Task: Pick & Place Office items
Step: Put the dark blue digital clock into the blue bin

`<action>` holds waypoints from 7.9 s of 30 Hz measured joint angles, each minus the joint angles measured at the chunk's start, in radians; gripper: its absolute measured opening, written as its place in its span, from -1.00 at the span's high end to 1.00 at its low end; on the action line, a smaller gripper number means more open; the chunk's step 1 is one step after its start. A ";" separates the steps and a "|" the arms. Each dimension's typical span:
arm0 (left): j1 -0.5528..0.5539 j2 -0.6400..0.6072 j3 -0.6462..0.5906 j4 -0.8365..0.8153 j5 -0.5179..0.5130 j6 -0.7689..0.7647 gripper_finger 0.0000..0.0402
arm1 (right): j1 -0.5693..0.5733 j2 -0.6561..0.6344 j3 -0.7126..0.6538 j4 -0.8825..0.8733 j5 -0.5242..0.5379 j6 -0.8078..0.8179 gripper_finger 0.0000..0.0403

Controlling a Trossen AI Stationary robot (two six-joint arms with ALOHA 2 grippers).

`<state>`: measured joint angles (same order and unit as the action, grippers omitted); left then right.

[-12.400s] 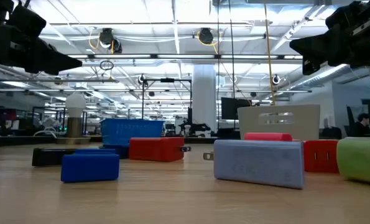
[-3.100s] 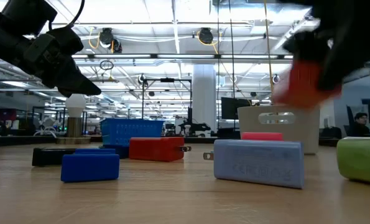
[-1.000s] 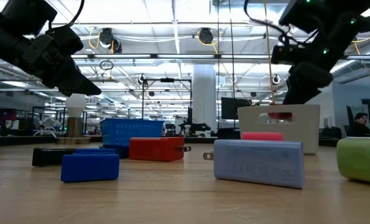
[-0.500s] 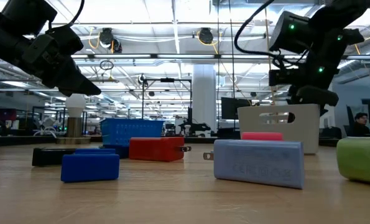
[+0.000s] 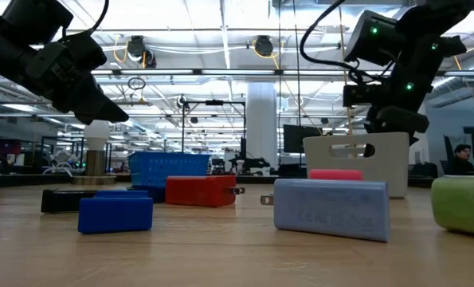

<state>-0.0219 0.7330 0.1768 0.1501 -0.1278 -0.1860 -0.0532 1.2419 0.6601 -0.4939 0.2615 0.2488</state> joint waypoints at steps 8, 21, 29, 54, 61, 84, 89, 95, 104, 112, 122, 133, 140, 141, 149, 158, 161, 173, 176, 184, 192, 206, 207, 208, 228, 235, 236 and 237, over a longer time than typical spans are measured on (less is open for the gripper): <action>0.000 0.000 0.000 -0.001 -0.003 0.000 0.87 | 0.002 -0.202 0.000 0.011 0.034 0.000 -0.80; 0.000 0.000 0.000 0.002 -0.023 0.018 0.87 | 0.085 -0.721 -0.216 0.409 0.078 -0.107 0.09; 0.000 0.000 0.000 0.008 -0.031 0.011 0.87 | 0.088 -0.965 -0.442 0.580 0.045 -0.139 0.92; -0.017 0.000 0.089 -0.027 -0.051 0.111 0.87 | 0.088 -1.086 -0.611 0.793 -0.082 -0.269 0.99; -0.092 0.000 0.224 -0.322 -0.047 0.012 0.87 | 0.085 -1.080 -0.612 0.811 -0.078 -0.274 1.00; -0.268 0.888 0.863 -0.601 0.099 -0.216 0.83 | 0.090 -1.068 -0.613 0.838 -0.080 -0.218 1.00; -0.278 1.000 1.025 -0.757 0.109 -0.061 0.59 | 0.104 -1.057 -0.613 0.823 -0.080 -0.208 1.00; -0.274 1.093 1.170 -0.983 -0.017 0.175 0.09 | 0.115 -1.033 -0.614 0.825 -0.081 -0.199 1.00; -0.252 1.166 1.187 -0.976 -0.045 0.377 -0.45 | 0.114 -1.019 -0.614 0.826 -0.083 -0.181 1.00; -0.232 1.194 1.186 -0.991 0.051 0.445 -0.62 | 0.114 -0.995 -0.614 0.826 -0.084 -0.178 1.00; -0.179 1.194 1.186 -0.995 0.113 0.469 -0.53 | 0.114 -0.993 -0.614 0.826 -0.084 -0.178 1.00; -0.161 1.194 1.186 -1.001 0.129 0.495 -0.68 | 0.114 -0.993 -0.614 0.826 -0.084 -0.181 1.00; -0.156 1.207 1.141 -0.982 0.131 0.504 -0.66 | 0.114 -0.987 -0.614 0.826 -0.084 -0.183 1.00; -0.155 1.207 1.135 -0.976 0.132 0.505 -0.66 | 0.114 -0.986 -0.614 0.825 -0.084 -0.182 1.00; -0.146 1.207 1.131 -0.957 0.128 0.512 -0.66 | 0.114 -0.970 -0.614 0.827 -0.082 -0.182 1.00; -0.150 1.207 1.131 -0.960 0.130 0.510 -0.48 | 0.114 -0.970 -0.614 0.827 -0.081 -0.182 1.00; -0.156 1.207 1.131 -0.968 0.131 0.497 -0.35 | 0.114 -0.970 -0.614 0.827 -0.081 -0.182 1.00; -0.204 1.207 1.131 -1.009 0.131 0.495 0.34 | 0.114 -0.970 -0.614 0.826 -0.080 -0.189 1.00; -0.210 1.207 1.131 -1.009 0.131 0.492 0.57 | 0.114 -0.970 -0.614 0.826 -0.080 -0.189 1.00; -0.216 1.207 1.174 -1.022 0.155 0.471 0.76 | 0.114 -0.970 -0.614 0.826 -0.080 -0.189 1.00; -0.211 1.093 1.198 -1.024 0.154 0.453 0.68 | 0.114 -0.970 -0.614 0.825 -0.082 -0.189 1.00; -0.144 0.551 1.007 -0.924 0.144 0.362 0.72 | 0.114 -0.969 -0.614 0.876 -0.083 -0.136 1.00; -0.140 0.505 0.953 -0.880 0.144 0.352 0.71 | 0.114 -0.969 -0.614 0.883 -0.083 -0.138 1.00; -0.134 0.456 0.896 -0.840 0.145 0.337 0.71 | 0.114 -0.969 -0.614 0.887 -0.083 -0.140 1.00; -0.144 -0.134 0.048 0.035 -0.113 0.099 0.75 | 0.114 -0.967 -0.614 0.885 -0.082 -0.130 1.00; -0.144 -0.160 -0.058 0.126 -0.171 0.059 0.68 | 0.114 -0.967 -0.614 0.876 -0.083 -0.130 1.00; -0.144 -0.160 -0.059 0.125 -0.171 0.054 0.68 | 0.114 -0.967 -0.614 0.876 -0.083 -0.130 1.00; -0.144 -0.159 -0.059 0.125 -0.172 0.052 0.69 | 0.114 -0.967 -0.614 0.876 -0.083 -0.130 1.00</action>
<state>-0.1661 0.5735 0.1177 0.2748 -0.3000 -0.1338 0.0608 0.2753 0.0460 0.3821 0.1789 0.1190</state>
